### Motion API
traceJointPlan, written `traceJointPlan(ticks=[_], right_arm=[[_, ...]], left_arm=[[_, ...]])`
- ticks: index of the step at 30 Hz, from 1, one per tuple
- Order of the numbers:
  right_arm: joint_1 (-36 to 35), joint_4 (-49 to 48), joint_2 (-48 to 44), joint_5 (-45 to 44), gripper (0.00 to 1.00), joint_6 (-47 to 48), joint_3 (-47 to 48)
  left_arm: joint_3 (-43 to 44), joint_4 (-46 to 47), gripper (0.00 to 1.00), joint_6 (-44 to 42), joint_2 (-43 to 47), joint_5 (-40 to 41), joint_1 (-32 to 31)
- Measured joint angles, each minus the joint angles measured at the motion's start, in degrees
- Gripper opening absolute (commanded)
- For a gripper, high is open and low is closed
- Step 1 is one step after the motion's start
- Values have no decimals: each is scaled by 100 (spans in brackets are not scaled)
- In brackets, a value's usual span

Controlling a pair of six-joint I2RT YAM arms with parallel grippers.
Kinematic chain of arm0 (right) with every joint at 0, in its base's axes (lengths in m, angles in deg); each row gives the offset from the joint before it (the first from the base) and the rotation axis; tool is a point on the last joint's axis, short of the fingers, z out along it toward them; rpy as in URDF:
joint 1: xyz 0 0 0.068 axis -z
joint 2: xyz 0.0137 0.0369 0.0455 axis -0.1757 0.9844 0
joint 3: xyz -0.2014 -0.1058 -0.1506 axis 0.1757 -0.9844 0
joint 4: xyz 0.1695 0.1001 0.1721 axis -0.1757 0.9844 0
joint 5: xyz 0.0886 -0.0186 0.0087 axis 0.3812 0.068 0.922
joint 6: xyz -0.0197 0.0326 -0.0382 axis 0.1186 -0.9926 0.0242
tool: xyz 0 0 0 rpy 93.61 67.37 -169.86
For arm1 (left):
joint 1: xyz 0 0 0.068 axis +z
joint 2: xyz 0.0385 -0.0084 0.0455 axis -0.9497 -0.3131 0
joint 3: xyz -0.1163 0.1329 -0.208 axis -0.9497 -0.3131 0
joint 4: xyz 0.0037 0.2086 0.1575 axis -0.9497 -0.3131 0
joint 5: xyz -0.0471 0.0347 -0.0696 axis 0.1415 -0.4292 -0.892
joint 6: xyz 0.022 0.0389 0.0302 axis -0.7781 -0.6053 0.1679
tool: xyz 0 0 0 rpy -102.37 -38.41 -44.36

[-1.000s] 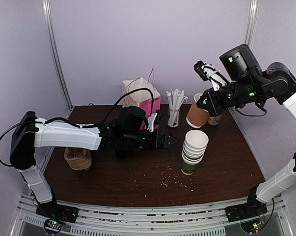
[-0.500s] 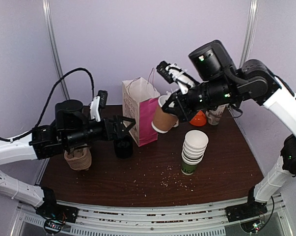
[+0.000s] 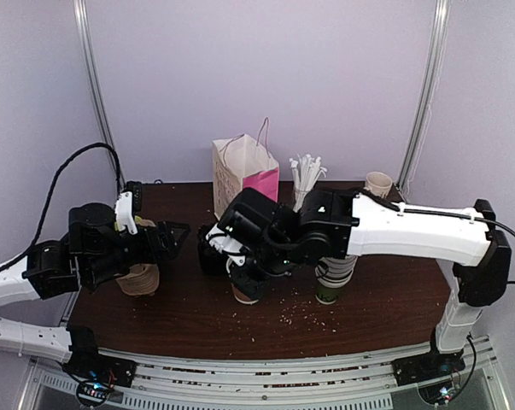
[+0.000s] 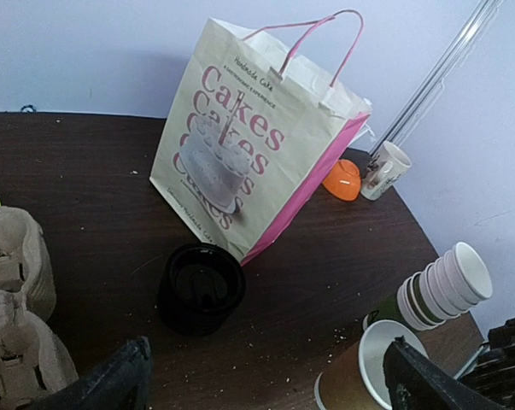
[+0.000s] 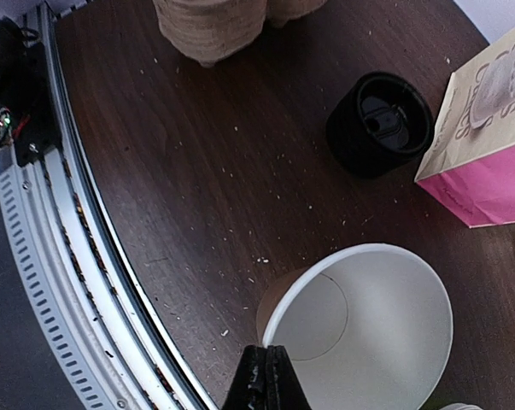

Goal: Pack the takeout coffee

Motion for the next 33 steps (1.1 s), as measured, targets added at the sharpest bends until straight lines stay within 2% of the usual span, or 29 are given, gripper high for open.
traceJointPlan(ticks=[8,17,19,22,26,33], right_arm=[[-2,-914,90,-179,0,-2,-1303],[-2,-1805,94,-332,0,-37,-1998],[-2,-1882,109,-334,8,-57,-2050],[-2,-1956,138,-334,28,-118,-2068],[-2,-2009,140,-306,49,-195,-2105],[-2,-1834,-20,-291,67,-315,-2120]], left_arm=[[-33,-81,98,22,-339,118,0],[-142,-48,98,22,-710,118,0],[-146,-35,98,22,-780,116,0],[-160,-17,98,33,-837,116,0],[-175,-15,98,50,-874,114,0],[-179,-15,98,57,-874,120,0]])
